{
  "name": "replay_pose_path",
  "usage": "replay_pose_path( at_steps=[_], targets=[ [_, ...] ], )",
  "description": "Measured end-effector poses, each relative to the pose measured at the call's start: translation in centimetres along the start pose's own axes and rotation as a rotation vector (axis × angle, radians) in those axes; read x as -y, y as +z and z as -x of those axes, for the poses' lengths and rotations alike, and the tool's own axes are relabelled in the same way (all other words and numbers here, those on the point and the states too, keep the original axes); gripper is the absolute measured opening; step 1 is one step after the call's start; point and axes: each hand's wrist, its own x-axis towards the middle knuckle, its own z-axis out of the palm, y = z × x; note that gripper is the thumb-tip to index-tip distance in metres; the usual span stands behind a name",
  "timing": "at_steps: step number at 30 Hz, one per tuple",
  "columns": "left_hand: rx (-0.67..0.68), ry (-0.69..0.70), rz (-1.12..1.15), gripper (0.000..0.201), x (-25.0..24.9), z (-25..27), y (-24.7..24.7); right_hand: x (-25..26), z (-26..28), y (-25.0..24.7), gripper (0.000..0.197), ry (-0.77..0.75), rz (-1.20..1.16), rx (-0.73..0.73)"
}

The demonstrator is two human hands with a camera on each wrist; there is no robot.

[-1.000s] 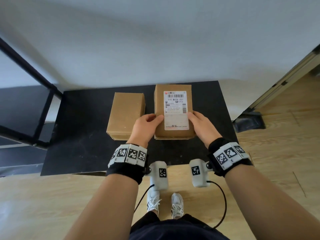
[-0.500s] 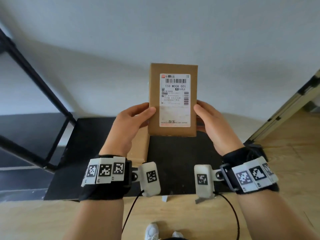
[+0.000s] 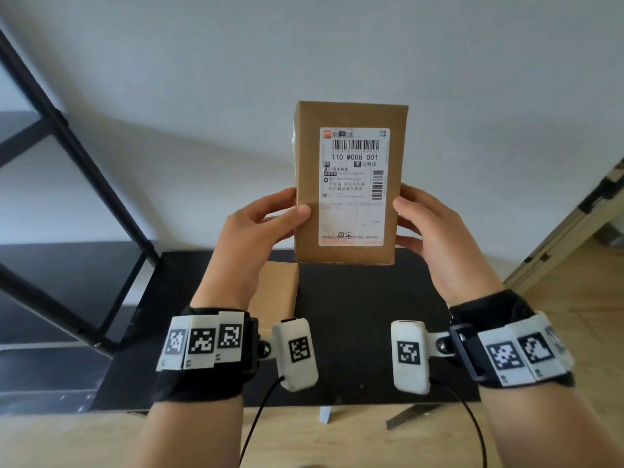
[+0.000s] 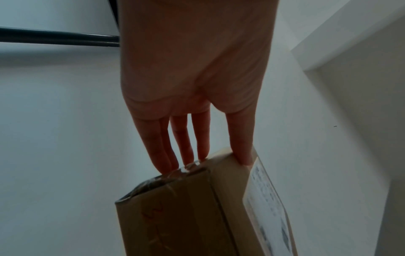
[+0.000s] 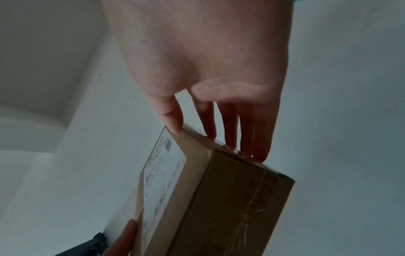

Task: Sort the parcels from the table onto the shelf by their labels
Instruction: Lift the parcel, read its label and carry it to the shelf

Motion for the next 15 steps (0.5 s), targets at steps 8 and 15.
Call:
replay_pose_path(
  at_steps=[8, 15],
  targets=[
    [0.048, 0.051, 0.04, 0.052, -0.5, 0.8, -0.1, 0.4, 0.3, -1.0, 0.029, -0.058, -0.085, -0.023],
    [0.061, 0.111, 0.039, 0.058, -0.8, 1.2, -0.5, 0.3, 0.8, -0.9, 0.035, -0.117, -0.108, -0.013]
  ],
)
